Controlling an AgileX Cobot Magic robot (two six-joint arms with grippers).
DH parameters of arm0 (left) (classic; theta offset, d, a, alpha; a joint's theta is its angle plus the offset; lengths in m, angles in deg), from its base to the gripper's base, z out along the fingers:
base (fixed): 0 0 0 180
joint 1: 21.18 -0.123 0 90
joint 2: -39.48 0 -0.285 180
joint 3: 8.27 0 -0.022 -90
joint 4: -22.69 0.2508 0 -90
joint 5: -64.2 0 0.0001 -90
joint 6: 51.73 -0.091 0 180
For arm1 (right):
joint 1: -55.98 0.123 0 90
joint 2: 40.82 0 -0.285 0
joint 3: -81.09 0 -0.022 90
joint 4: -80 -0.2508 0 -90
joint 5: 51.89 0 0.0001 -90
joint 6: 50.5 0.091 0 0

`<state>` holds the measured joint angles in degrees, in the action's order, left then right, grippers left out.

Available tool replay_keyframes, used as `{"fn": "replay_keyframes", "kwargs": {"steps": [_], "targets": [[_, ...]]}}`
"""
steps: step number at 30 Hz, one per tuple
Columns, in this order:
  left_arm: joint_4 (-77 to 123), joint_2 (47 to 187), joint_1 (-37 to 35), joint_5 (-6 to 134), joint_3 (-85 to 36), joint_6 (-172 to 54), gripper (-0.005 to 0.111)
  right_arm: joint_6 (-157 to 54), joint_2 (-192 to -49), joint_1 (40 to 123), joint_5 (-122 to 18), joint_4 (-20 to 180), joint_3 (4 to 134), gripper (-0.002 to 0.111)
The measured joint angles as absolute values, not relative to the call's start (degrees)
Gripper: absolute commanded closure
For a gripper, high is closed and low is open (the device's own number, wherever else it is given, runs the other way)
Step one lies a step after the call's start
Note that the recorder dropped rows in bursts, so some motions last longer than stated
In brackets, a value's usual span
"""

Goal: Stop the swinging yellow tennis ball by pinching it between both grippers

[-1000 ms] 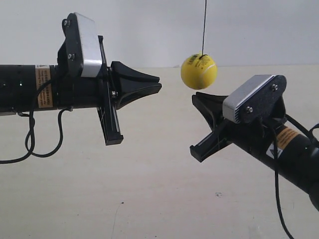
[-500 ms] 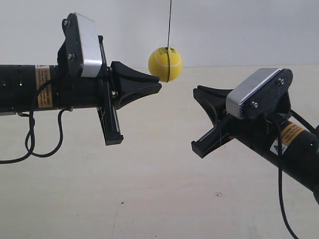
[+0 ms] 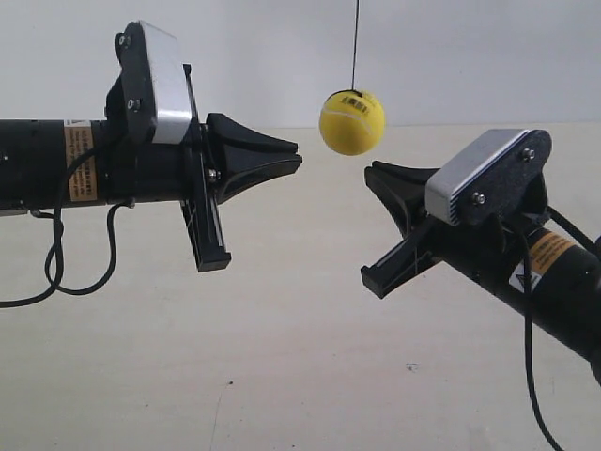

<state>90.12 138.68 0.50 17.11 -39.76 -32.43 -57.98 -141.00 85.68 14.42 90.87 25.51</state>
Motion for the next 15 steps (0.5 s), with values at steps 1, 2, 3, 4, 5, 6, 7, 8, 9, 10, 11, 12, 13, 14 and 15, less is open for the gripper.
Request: {"fn": "replay_keyframes", "kwargs": {"steps": [1,2,3,4,5,6,7,8,9,10,11,12,13,14,15], "targets": [[90.12,138.68,0.5,17.11,-39.76,-32.43,0.102,-58.13,-141.0,85.68,14.53,90.87,25.51,0.108],[90.12,138.68,0.5,17.11,-39.76,-32.43,0.102,-58.31,-140.9,85.68,14.65,90.87,25.51,0.108],[90.12,138.68,0.5,17.11,-39.76,-32.43,0.102,-58.43,-140.9,85.68,14.81,90.87,25.51,0.108],[90.12,138.68,0.5,17.11,-39.76,-32.43,0.102,-58.79,-140.9,85.68,14.78,90.87,25.51,0.108],[90.12,138.68,0.5,17.11,-39.76,-32.43,0.102,-58.9,-140.9,85.68,14.78,90.73,25.51,0.108],[90.12,138.68,0.5,17.11,-39.76,-32.43,0.102,-59.19,-140.9,85.68,14.78,90.27,25.51,0.108],[90.12,138.68,0.5,17.23,-39.76,-32.43,0.102,-59.31,-140.9,85.68,14.78,89.54,25.51,0.108],[90.12,138.68,0.5,17.38,-39.76,-32.43,0.102,-59.46,-140.9,85.68,14.78,89.01,25.51,0.108],[90.12,138.68,0.5,17.55,-39.76,-32.43,0.102,-59.6,-140.9,85.68,14.78,88.33,25.51,0.108],[90.12,138.68,0.5,17.73,-39.76,-32.43,0.102,-59.81,-140.9,85.68,14.78,87.92,25.51,0.108],[90.12,138.68,0.5,17.91,-39.76,-32.43,0.102,-59.93,-140.9,85.68,14.78,87.65,25.51,0.108],[90.12,138.68,0.5,18.06,-39.76,-32.54,0.102,-60.08,-140.9,85.68,14.88,87.52,25.51,0.108],[90.12,138.68,0.5,18.27,-39.76,-32.54,0.102,-60.08,-140.9,85.68,14.88,87.31,25.51,0.108],[90.12,138.68,0.5,18.38,-39.76,-32.54,0.102,-60.08,-140.9,85.68,14.91,87.27,25.51,0.108],[90.12,138.68,0.5,18.63,-39.76,-32.54,0.102,-60.2,-140.9,85.68,15.24,87.27,25.51,0.108]]}}
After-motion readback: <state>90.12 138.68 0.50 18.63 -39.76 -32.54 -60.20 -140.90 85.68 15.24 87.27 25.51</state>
